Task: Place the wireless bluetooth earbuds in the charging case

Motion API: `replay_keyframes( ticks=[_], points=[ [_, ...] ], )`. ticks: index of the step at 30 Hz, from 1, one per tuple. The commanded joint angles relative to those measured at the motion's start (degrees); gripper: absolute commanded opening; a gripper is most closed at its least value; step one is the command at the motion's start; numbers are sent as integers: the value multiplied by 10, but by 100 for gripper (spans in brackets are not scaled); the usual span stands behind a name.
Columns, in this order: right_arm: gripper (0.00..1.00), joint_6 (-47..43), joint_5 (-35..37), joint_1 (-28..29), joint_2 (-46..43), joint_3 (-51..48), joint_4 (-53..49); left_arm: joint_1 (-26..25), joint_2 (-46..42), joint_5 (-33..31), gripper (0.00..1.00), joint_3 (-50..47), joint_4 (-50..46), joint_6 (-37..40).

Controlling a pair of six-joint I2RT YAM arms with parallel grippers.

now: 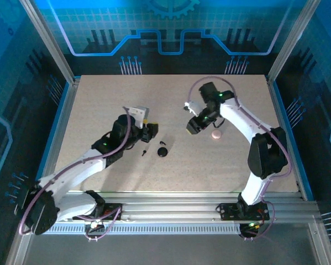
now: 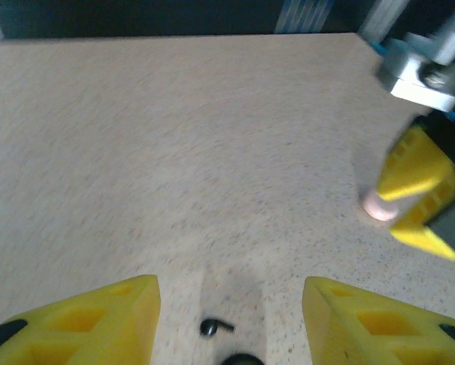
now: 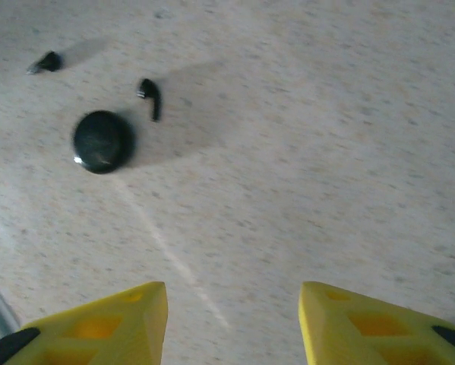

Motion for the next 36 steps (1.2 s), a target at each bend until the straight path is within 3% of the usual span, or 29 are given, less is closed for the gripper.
replay_keyframes(
  ticks=[1,5,8,13,17,23,36],
  points=[
    [52,121,64,54,-40,-17,32,35,-41,-41,52,23,-195,-124],
    [53,180,122,126,-41,-14,36,83,-73,-12,54,8,-256,-185],
    [55,232,146,164,-18,12,19,127,-80,45,54,-1,-274,-203],
    [60,296,175,216,42,57,-17,202,-53,125,54,-5,-280,-205],
    [66,345,171,238,90,85,-42,230,-12,162,54,-3,-282,-210],
    [76,414,162,256,158,116,-65,235,-1,154,54,-12,-283,-199],
    [74,417,153,259,236,162,-80,244,-37,115,54,-43,-272,-182]
  ],
)
